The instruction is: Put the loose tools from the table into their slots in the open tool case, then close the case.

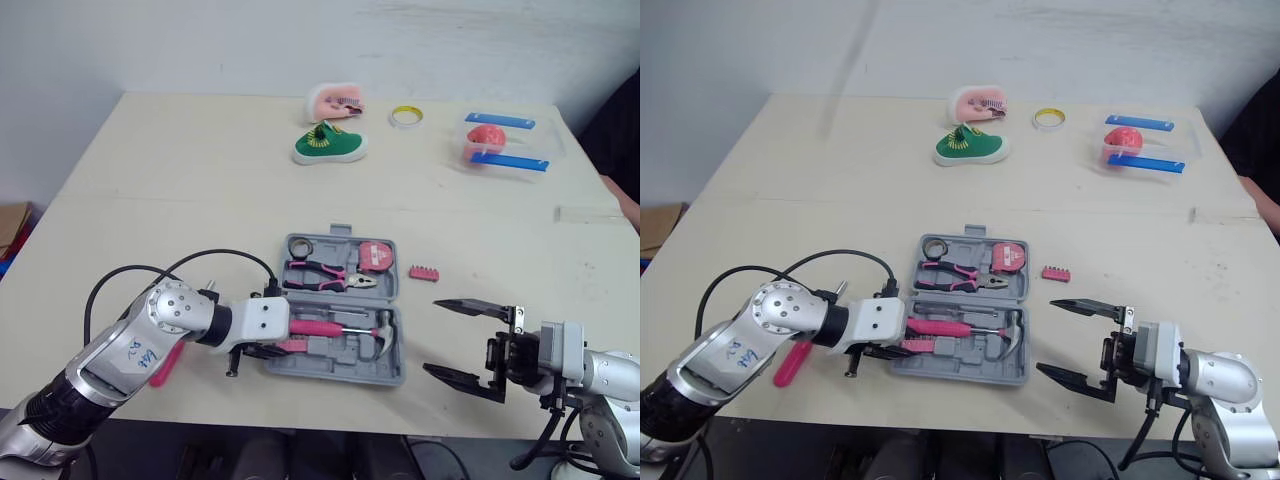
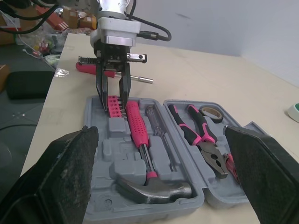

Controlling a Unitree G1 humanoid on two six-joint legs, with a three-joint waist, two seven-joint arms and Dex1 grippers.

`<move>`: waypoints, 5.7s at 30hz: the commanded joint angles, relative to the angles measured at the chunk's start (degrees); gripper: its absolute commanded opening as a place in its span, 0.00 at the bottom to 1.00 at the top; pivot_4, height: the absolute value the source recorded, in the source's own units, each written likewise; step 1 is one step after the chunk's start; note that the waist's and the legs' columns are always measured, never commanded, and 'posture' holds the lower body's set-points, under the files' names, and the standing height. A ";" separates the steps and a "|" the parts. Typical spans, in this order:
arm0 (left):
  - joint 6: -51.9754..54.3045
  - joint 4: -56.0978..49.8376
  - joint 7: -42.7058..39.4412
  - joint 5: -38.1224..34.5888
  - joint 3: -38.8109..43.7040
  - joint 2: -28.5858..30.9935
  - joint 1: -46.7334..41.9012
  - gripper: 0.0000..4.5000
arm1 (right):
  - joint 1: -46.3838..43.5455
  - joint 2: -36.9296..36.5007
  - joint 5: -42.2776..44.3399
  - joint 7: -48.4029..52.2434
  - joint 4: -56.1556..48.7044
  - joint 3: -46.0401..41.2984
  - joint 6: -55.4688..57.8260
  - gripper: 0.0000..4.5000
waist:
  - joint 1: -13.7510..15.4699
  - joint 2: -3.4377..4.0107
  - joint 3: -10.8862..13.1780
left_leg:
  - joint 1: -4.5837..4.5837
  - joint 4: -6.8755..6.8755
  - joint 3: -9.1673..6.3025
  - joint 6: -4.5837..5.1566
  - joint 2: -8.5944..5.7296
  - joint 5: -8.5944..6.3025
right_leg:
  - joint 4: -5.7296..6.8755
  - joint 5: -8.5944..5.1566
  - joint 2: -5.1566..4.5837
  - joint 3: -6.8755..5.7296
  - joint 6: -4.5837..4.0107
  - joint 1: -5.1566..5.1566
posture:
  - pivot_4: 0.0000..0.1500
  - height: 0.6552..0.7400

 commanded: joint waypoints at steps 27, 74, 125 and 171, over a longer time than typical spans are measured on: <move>-15.14 4.47 -4.35 -20.30 27.43 -5.98 9.66 0.38 | 0.83 -1.49 2.37 0.42 -4.36 -0.61 5.02 1.00 | 0.86 -0.02 0.01 | -0.08 0.07 -0.01 0.15 0.02 -0.06 | 0.07 0.00 0.00 -0.02 -0.01 -0.10 | 1.00 1.00; -4.87 14.64 0.29 -0.73 5.54 -5.06 11.64 0.01 | 2.96 -0.49 1.02 -0.89 -2.91 -0.98 2.41 1.00 | 0.82 0.25 -0.25 | 0.20 0.04 0.00 0.19 0.01 -0.09 | 0.18 -0.01 -0.02 0.02 -0.02 0.11 | 1.00 1.00; -35.94 45.59 2.51 -21.48 58.66 -3.44 25.15 0.99 | 5.57 -3.52 -1.88 -19.98 14.47 -24.34 6.35 1.00 | -1.13 -0.09 -0.45 | -0.17 -0.43 0.34 0.05 0.01 -0.05 | 0.63 -0.11 -0.17 0.21 -0.25 -0.89 | 1.00 1.00; -5.47 -0.24 -2.40 -36.41 32.57 -4.44 10.44 0.99 | -55.87 1.63 -29.26 9.10 81.31 13.90 -7.61 1.00 | -1.44 -0.02 -0.35 | -0.79 0.72 0.23 -0.06 0.07 0.17 | 0.83 -0.01 0.01 0.16 -0.07 -1.00 | 1.00 1.00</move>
